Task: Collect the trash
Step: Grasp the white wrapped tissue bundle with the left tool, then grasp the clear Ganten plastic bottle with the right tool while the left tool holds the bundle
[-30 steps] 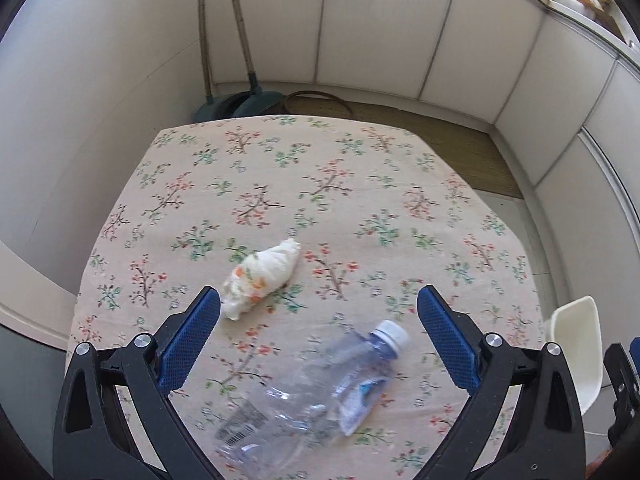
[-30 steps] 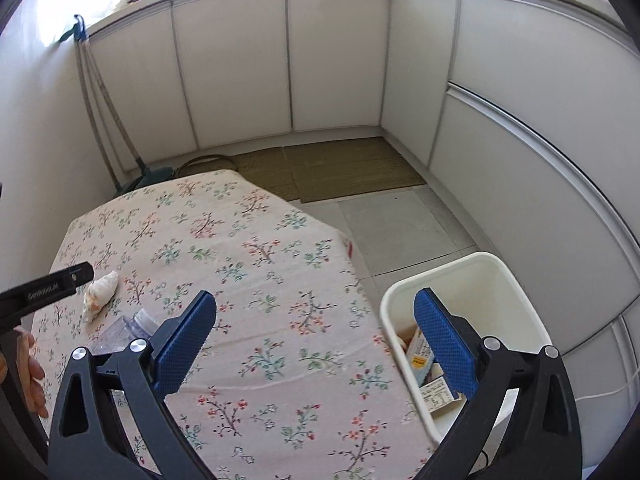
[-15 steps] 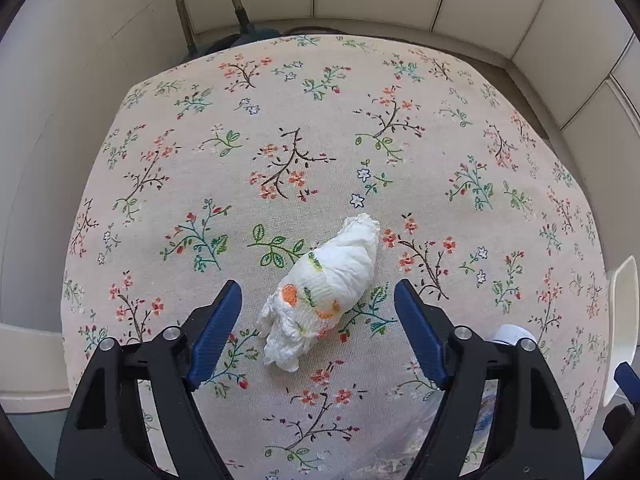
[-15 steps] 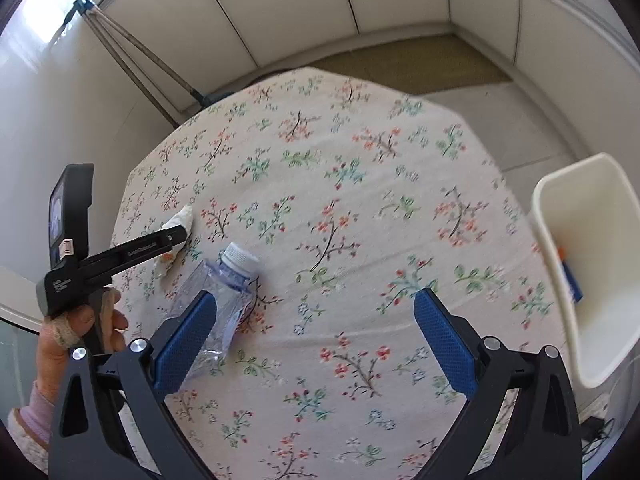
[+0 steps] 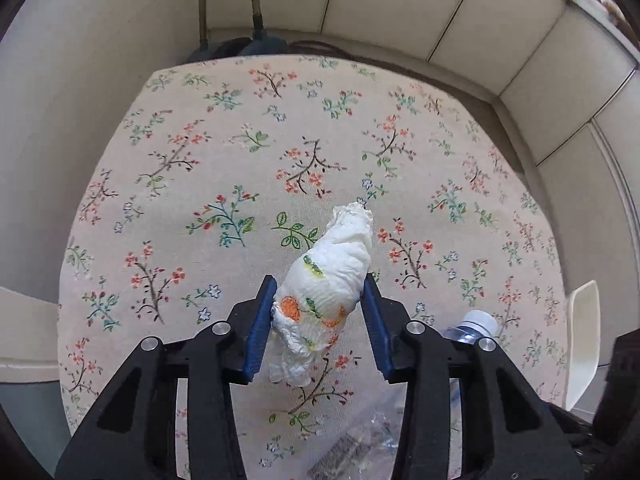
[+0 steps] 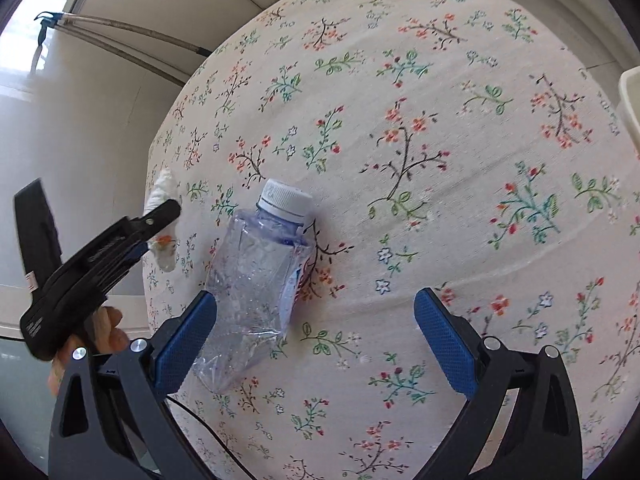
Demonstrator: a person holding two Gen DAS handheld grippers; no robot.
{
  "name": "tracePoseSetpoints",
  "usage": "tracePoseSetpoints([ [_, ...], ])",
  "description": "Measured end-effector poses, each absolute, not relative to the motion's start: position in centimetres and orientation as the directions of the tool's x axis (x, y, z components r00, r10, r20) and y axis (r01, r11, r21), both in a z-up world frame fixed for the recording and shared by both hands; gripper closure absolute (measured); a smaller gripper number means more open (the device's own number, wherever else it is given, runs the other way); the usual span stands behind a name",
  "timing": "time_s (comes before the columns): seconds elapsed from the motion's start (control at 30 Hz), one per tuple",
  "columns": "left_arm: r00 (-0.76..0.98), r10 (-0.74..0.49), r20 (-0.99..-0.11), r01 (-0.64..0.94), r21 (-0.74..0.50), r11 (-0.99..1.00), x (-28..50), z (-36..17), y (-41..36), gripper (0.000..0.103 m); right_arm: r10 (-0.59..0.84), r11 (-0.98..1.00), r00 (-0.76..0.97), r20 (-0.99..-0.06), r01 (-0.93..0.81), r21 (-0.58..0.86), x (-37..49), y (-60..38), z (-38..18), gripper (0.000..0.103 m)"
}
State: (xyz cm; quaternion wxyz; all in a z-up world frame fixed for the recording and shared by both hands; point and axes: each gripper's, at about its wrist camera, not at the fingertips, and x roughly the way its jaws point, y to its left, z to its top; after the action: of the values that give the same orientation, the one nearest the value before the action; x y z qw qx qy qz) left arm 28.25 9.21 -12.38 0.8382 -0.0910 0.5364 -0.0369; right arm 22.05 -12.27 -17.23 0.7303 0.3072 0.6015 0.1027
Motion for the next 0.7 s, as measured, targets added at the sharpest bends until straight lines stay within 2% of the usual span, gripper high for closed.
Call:
tracePoseSetpoints([
  [0.13,0.510,-0.182,-0.841,-0.062,-0.247,0.967,24.7,-7.9,10.5,0.062,0.540,0.776,0.241,-0.807,0.228,0.588,22.7,-9.9,-18.1,0.007],
  [0.3,0.590,-0.180,-0.787,-0.104,-0.295,0.950,20.5,-4.3,11.5,0.062,0.489,0.814,0.268,-0.830,0.204,0.545,23.9,-6.6,-17.6,0.007],
  [0.6,0.607,-0.172,-0.776,-0.125,-0.306,0.944,19.1,-3.7,12.9,0.062,0.385,0.887,0.265,-0.884,0.156,0.434,24.6,-2.2,-18.0,0.006],
  [0.67,0.603,-0.175,-0.778,-0.124,-0.308,0.943,19.0,-3.7,13.1,0.062,0.390,0.884,0.275,-0.879,0.154,0.441,24.5,-2.0,-17.9,0.011],
  [0.7,0.603,-0.174,-0.779,-0.124,-0.308,0.943,19.0,-3.8,13.2,0.062,0.389,0.886,0.275,-0.879,0.148,0.439,24.5,-2.0,-18.0,0.027],
])
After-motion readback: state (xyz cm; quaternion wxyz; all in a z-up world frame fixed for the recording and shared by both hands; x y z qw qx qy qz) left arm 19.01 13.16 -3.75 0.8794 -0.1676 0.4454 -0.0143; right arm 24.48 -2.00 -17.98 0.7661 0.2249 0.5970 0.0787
